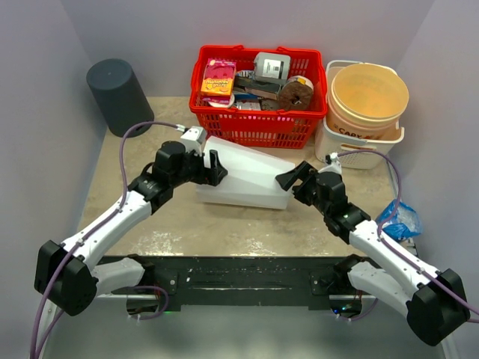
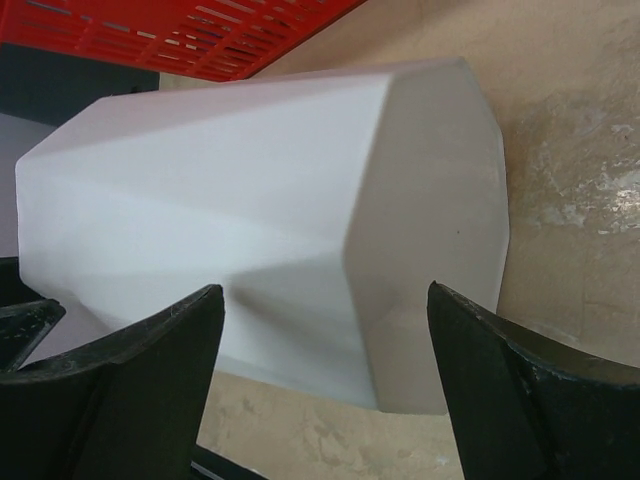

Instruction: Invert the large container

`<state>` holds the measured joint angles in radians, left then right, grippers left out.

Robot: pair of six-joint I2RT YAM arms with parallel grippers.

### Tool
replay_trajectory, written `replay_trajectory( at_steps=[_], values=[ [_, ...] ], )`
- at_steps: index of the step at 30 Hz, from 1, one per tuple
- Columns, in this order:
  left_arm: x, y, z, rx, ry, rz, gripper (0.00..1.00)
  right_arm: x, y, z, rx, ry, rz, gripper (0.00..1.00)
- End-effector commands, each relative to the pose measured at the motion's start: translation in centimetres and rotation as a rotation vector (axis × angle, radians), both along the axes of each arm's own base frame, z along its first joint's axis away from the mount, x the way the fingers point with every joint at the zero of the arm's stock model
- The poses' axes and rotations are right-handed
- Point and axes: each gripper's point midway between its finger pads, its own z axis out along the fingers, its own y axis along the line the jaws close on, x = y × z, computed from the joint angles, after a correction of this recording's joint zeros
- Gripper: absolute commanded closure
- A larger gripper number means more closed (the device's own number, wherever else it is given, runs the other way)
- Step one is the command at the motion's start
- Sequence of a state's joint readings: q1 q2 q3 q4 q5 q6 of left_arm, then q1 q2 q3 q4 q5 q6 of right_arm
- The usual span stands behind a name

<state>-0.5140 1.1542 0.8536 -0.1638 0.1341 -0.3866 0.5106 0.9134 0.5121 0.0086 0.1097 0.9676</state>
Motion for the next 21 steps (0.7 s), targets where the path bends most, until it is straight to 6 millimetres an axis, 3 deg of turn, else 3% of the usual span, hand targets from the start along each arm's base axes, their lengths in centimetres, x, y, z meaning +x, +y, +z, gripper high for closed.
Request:
replay_trajectory(
  at_steps=[1,8,15,21],
  values=[
    [1.3,0.0,3.1,0.03,-0.098,-0.003,0.1,0.7,0.2,2.2,-0.001,-0.057,0.004,0.15],
    [2.4,0.3,4.4,0.044,-0.141,0.022,0.11,0.8,0.5,2.1,-0.004,-0.059,0.019,0.14],
    [3.0,0.5,3.5,0.065,-0.134,0.042,0.16,0.8,0.7,2.1,-0.011,-0.065,0.031,0.14],
    [3.1,0.6,2.9,0.07,-0.122,0.053,0.27,1.0,0.9,2.2,-0.012,-0.071,0.04,0.14]
  ],
)
